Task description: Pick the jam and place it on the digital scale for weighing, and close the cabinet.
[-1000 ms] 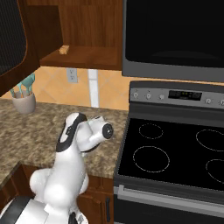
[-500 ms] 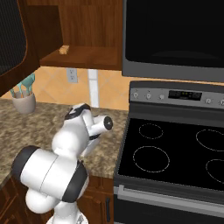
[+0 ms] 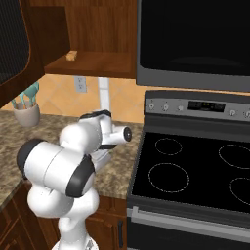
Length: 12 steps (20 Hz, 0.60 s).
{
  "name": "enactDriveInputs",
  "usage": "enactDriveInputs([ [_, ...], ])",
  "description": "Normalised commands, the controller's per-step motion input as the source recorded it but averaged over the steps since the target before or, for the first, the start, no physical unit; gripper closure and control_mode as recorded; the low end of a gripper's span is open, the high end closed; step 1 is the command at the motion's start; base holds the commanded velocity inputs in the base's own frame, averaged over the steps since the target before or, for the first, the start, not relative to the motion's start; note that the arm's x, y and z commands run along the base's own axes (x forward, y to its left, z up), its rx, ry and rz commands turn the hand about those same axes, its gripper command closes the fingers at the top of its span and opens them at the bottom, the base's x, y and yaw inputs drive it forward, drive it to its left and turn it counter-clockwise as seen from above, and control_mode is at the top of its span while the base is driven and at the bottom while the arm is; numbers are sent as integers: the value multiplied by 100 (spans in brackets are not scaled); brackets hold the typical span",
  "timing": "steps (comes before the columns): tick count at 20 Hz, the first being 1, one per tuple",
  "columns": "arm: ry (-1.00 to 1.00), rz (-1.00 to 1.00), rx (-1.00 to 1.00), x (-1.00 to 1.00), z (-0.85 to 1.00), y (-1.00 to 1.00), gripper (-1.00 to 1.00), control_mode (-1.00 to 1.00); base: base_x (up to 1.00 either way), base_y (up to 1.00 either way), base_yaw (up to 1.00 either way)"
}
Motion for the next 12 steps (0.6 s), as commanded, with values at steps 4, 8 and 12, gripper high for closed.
enactDriveInputs([
  [4,-6,1,0,0,-43,4,100,-100,0,0,0],
  [8,-1,0,0,-4,-30,15,-100,-100,0,0,0],
  [12,0,0,0,-41,-5,1,-100,-100,0,0,0],
])
